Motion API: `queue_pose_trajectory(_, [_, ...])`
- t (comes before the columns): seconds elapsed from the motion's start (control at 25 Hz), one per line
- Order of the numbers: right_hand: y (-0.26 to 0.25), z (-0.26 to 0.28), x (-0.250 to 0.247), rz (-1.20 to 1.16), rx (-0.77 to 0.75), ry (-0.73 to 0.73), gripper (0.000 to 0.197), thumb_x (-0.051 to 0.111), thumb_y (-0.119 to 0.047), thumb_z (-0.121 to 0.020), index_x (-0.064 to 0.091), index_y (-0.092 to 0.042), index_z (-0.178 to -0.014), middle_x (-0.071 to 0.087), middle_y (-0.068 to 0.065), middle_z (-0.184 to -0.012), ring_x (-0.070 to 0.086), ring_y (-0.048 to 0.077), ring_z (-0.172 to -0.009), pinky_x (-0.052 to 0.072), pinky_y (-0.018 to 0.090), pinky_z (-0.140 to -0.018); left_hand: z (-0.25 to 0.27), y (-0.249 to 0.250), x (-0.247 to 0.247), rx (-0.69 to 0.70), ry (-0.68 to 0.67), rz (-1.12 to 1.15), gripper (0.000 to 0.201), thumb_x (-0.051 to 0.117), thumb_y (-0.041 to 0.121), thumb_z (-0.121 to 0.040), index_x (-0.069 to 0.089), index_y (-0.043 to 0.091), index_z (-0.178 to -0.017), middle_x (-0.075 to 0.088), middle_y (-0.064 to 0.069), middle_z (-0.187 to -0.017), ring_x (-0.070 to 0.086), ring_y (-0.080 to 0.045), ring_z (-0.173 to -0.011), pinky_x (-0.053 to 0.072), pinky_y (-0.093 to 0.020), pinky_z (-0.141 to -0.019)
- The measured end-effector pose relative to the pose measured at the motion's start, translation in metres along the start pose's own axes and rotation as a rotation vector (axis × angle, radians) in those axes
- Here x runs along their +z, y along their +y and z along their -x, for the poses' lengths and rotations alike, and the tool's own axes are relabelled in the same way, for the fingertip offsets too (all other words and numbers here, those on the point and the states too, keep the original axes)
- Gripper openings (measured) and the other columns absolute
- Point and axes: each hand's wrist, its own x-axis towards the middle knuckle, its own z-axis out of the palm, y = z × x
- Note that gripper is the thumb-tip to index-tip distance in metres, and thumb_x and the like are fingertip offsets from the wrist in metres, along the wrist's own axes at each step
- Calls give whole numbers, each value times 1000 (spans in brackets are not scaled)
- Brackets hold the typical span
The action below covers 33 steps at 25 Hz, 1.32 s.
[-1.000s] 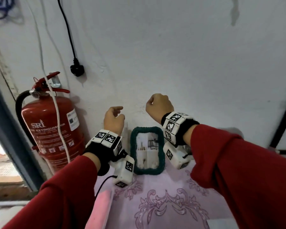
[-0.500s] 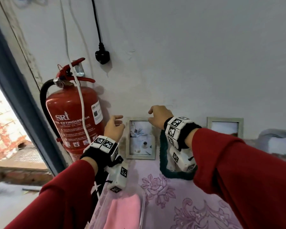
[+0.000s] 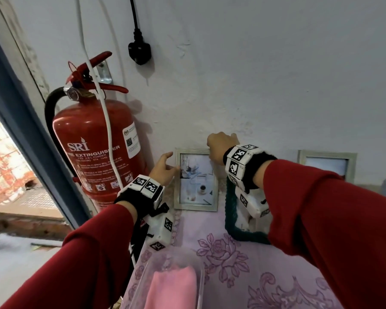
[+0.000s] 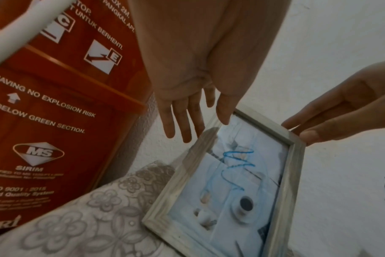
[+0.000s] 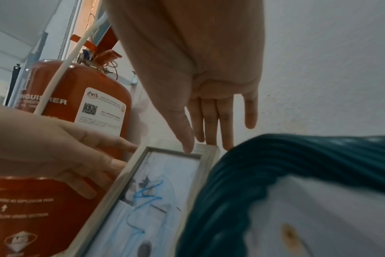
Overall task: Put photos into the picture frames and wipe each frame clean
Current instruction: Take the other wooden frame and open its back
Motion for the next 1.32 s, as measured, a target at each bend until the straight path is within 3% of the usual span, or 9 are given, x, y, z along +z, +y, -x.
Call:
queue_pose_trajectory(0.16, [3,3,4,10,-21,47,29,57,-3,-84,61,-10,-113,58,10,-118,53,29,-112,28,44,-105,3,-5,2,11,1,-6,31,54,10,-92,46,7,-122,52,-2,-69,52,-16,-64,41,-24,-55])
queue_pose_trajectory(0.32, [1,19,-11,-15,-59,106,25,61,-8,-84,65,-15,-108,60,8,-115,50,28,-114,28,43,-103,15,2,-7,38,37,112,19,54,6,-91,47,14,-106,49,-4,-77,52,-23,-73,44,-30,-57])
queue_pose_trajectory(0.44, [-2,34,-32,-35,-97,170,27,59,-9,-86,64,-15,-111,58,9,-117,48,28,-116,30,42,-101,27,19,-20,108,91,143,21,54,5,-91,48,13,-109,47,-2,-79,53,-23,-75,46,-28,-56])
queue_pose_trajectory(0.6, [-4,60,-67,-90,-134,260,27,59,-11,-87,64,-15,-114,56,11,-117,47,30,-113,36,41,-95,51,54,-41,229,131,67,22,55,9,-91,46,15,-110,47,4,-79,52,-10,-67,44,-23,-52])
queue_pose_trajectory(0.76, [-1,90,-92,-249,-133,306,26,57,-10,-88,60,-12,-114,56,14,-118,49,31,-113,43,41,-95,81,88,-54,342,188,34,30,56,8,-91,47,6,-119,47,4,-80,52,-21,-77,48,-38,-69])
queue_pose_trajectory(0.96, [8,140,-123,-460,-153,413,24,53,-7,-90,58,-10,-113,58,14,-115,54,29,-106,45,40,-92,133,130,-62,499,219,33,31,53,11,-92,46,7,-123,49,8,-81,53,-18,-81,46,-34,-73])
queue_pose_trajectory(1.08, [11,172,-130,-613,-171,516,28,52,-9,-93,54,-11,-121,55,12,-119,53,23,-107,42,31,-90,161,147,-60,510,222,60,31,51,13,-94,46,9,-124,48,8,-81,54,-14,-76,49,-28,-65])
queue_pose_trajectory(1.2, [16,209,-122,-843,-125,528,45,50,-22,-95,33,-14,-137,51,6,-112,53,16,-95,43,24,-81,194,158,-49,482,176,185,29,51,13,-94,47,11,-122,49,4,-83,58,-4,-67,50,-14,-51])
queue_pose_trajectory(1.32, [24,247,-107,-1084,-88,374,46,46,-32,-96,28,-22,-137,56,4,-106,60,14,-89,49,16,-67,224,162,-33,412,106,379,25,50,13,-94,49,15,-118,50,0,-84,63,-6,-70,56,-24,-55])
